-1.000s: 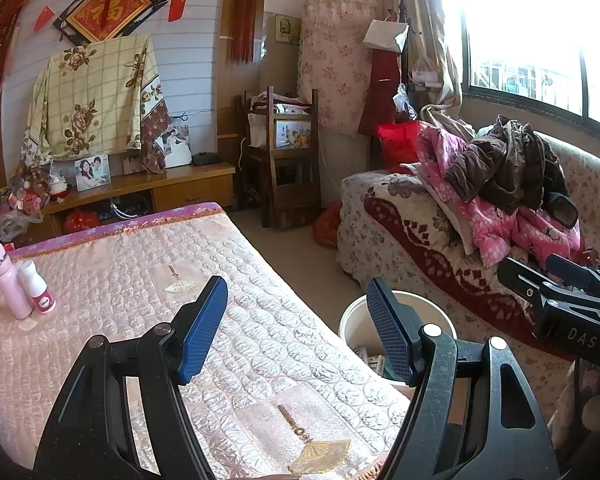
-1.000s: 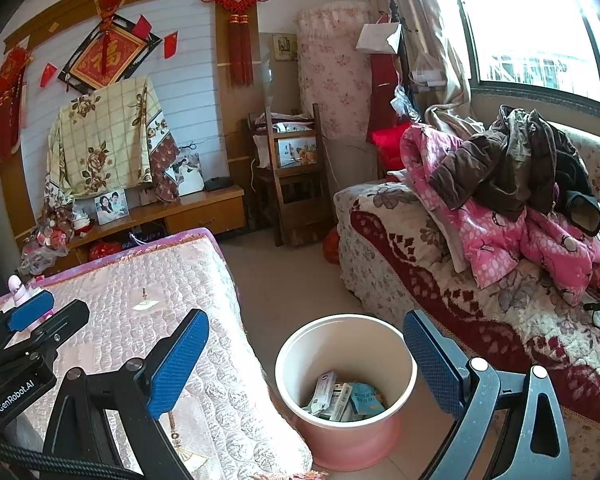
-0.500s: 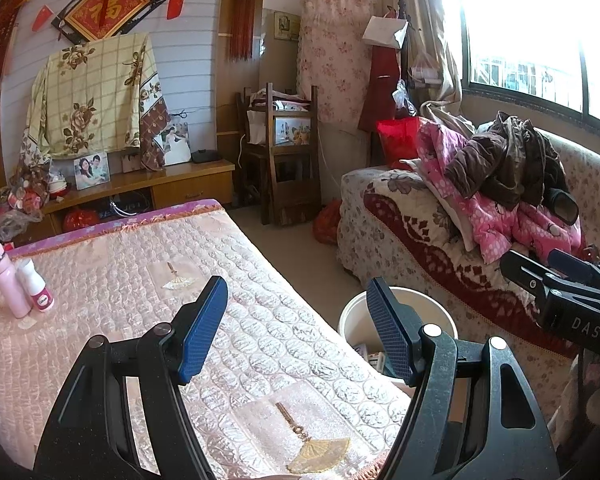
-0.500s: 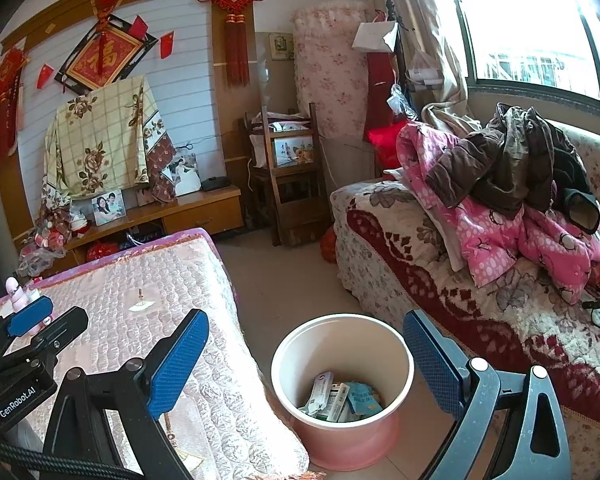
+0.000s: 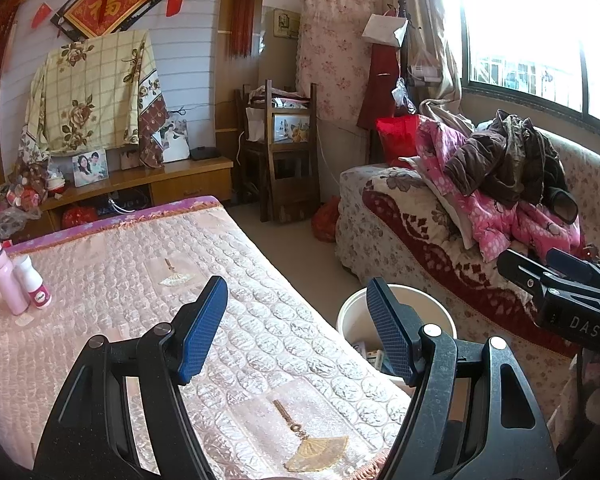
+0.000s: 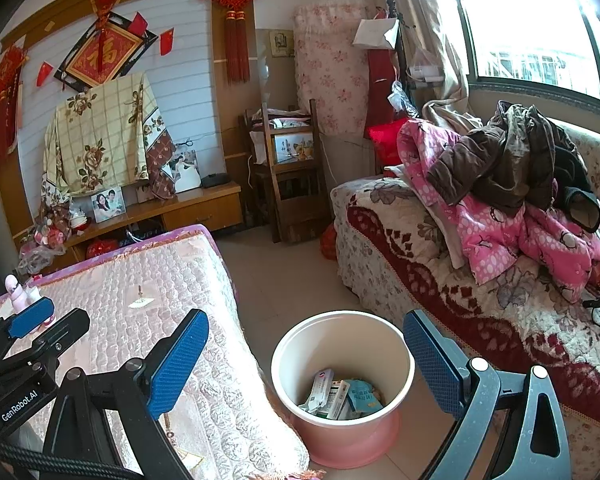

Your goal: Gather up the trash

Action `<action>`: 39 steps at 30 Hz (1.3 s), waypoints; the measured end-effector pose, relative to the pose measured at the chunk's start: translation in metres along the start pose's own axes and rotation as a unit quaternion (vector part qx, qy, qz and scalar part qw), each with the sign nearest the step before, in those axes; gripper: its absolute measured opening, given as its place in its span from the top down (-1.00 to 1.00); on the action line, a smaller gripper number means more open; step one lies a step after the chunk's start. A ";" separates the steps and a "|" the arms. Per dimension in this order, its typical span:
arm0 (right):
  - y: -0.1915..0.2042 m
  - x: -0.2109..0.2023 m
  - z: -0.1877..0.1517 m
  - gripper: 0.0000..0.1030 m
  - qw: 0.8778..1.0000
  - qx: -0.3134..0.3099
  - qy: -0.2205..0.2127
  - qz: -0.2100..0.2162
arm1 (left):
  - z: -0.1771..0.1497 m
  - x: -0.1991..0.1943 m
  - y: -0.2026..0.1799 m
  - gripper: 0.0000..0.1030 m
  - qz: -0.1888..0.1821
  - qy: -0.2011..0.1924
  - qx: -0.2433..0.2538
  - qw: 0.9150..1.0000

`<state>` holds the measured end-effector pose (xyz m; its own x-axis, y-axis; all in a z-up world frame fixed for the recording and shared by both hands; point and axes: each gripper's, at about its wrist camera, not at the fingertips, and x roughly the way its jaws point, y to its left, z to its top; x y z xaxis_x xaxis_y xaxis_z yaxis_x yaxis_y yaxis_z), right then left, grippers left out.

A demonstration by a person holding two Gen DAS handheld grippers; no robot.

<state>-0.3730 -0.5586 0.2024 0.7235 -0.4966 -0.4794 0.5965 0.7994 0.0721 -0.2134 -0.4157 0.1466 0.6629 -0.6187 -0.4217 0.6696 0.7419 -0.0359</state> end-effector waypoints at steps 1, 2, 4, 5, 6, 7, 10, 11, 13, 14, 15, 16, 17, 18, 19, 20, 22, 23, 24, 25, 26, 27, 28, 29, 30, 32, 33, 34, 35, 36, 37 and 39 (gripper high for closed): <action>0.000 0.000 0.000 -0.88 1.000 0.000 0.000 0.000 | 0.000 0.000 0.000 -0.38 0.000 0.000 0.000 1.000; 0.000 0.000 -0.001 -0.88 1.000 0.000 0.000 -0.001 | 0.000 0.000 0.000 -0.38 -0.001 0.000 0.000 1.000; 0.000 0.000 -0.001 -0.88 1.000 0.001 0.000 0.000 | -0.004 0.000 0.001 -0.38 -0.001 0.002 0.000 1.000; 0.000 0.000 0.000 -0.88 1.000 0.001 0.000 0.000 | -0.005 0.002 0.000 -0.38 -0.002 0.003 0.000 1.000; 0.000 0.001 0.000 -0.88 1.000 0.001 0.001 0.000 | -0.006 0.002 0.000 -0.38 -0.003 0.004 0.000 1.000; -0.001 0.002 -0.001 -0.88 1.000 0.001 0.002 -0.001 | -0.006 0.002 0.000 -0.38 -0.003 0.004 0.000 1.000; -0.002 0.003 -0.003 -0.88 1.000 0.001 0.003 -0.001 | -0.005 0.004 0.000 -0.38 -0.003 0.007 -0.001 1.000; -0.002 0.004 -0.002 -0.88 1.000 0.001 0.003 -0.001 | -0.005 0.005 0.000 -0.38 -0.003 0.008 -0.001 1.000; -0.003 0.004 -0.003 -0.88 1.000 0.001 0.004 -0.001 | -0.004 0.005 0.000 -0.38 -0.004 0.010 0.000 1.000; -0.003 0.005 -0.003 -0.88 1.000 0.001 0.004 -0.001 | -0.004 0.005 0.001 -0.38 -0.003 0.011 0.001 1.000; -0.003 0.005 -0.003 -0.88 1.000 0.001 0.004 0.000 | -0.004 0.005 0.001 -0.38 -0.003 0.011 0.001 1.000; -0.003 0.006 -0.004 -0.89 1.000 0.002 0.006 0.000 | -0.004 0.005 0.001 -0.38 -0.004 0.011 0.000 1.000; -0.005 0.006 -0.005 -0.89 1.000 0.002 0.007 0.000 | -0.004 0.005 0.001 -0.38 -0.004 0.012 -0.001 1.000; -0.006 0.006 -0.007 -0.89 1.000 0.002 0.007 0.000 | -0.005 0.006 0.002 -0.38 -0.004 0.013 -0.002 1.000; -0.006 0.007 -0.008 -0.89 1.000 0.002 0.008 0.001 | -0.005 0.006 0.002 -0.38 -0.003 0.013 -0.002 1.000; -0.006 0.008 -0.009 -0.89 1.000 0.000 0.009 0.000 | -0.005 0.007 0.003 -0.38 -0.002 0.014 -0.002 1.000; -0.006 0.009 -0.010 -0.89 1.000 -0.002 0.010 -0.001 | -0.006 0.008 0.004 -0.38 -0.002 0.015 -0.002 1.000; -0.005 0.010 -0.009 -0.89 1.000 -0.002 0.011 -0.001 | -0.006 0.008 0.004 -0.38 -0.002 0.016 -0.003 1.000; -0.005 0.010 -0.010 -0.89 1.000 -0.002 0.012 -0.001 | -0.006 0.009 0.004 -0.38 -0.002 0.017 -0.003 1.000; -0.006 0.011 -0.011 -0.89 1.000 -0.001 0.013 -0.001 | -0.006 0.010 0.005 -0.38 -0.002 0.018 -0.003 1.000; -0.005 0.011 -0.010 -0.89 1.000 -0.001 0.014 -0.001 | -0.006 0.011 0.004 -0.38 -0.002 0.019 -0.003 1.000; -0.005 0.012 -0.009 -0.89 1.000 -0.001 0.016 -0.001 | -0.005 0.012 0.005 -0.38 -0.002 0.020 -0.002 1.000; -0.004 0.012 -0.009 -0.89 1.000 -0.001 0.017 -0.001 | -0.005 0.012 0.004 -0.38 -0.002 0.020 -0.002 1.000; -0.005 0.013 -0.010 -0.89 1.000 -0.001 0.017 -0.002 | -0.004 0.012 0.004 -0.38 -0.003 0.020 -0.002 1.000; -0.005 0.014 -0.009 -0.89 1.000 -0.001 0.018 -0.002 | -0.005 0.013 0.003 -0.38 -0.003 0.021 -0.002 1.000; -0.005 0.014 -0.010 -0.89 1.000 0.000 0.019 -0.002 | -0.005 0.013 0.001 -0.38 -0.005 0.021 0.000 1.000; -0.006 0.014 -0.009 -0.89 1.000 0.000 0.020 -0.003 | -0.005 0.014 0.001 -0.38 -0.005 0.021 0.001 1.000; -0.005 0.014 -0.009 -0.89 1.000 0.001 0.021 -0.003 | -0.005 0.014 0.000 -0.38 -0.006 0.022 0.001 1.000; -0.006 0.015 -0.009 -0.89 1.000 0.001 0.022 -0.003 | -0.005 0.014 0.000 -0.38 -0.007 0.023 0.000 1.000; -0.006 0.015 -0.009 -0.89 1.000 0.001 0.023 -0.004 | -0.004 0.015 -0.001 -0.38 -0.007 0.023 0.000 1.000; -0.006 0.015 -0.009 -0.89 1.000 0.001 0.023 -0.005 | -0.004 0.015 -0.001 -0.38 -0.007 0.023 0.000 1.000; -0.006 0.015 -0.009 -0.89 1.000 0.001 0.024 -0.006 | -0.004 0.015 -0.001 -0.38 -0.007 0.023 0.000 1.000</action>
<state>-0.3687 -0.5679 0.1864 0.6993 -0.4884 -0.5220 0.6049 0.7934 0.0681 -0.2052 -0.4249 0.1366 0.6366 -0.6168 -0.4629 0.6789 0.7329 -0.0428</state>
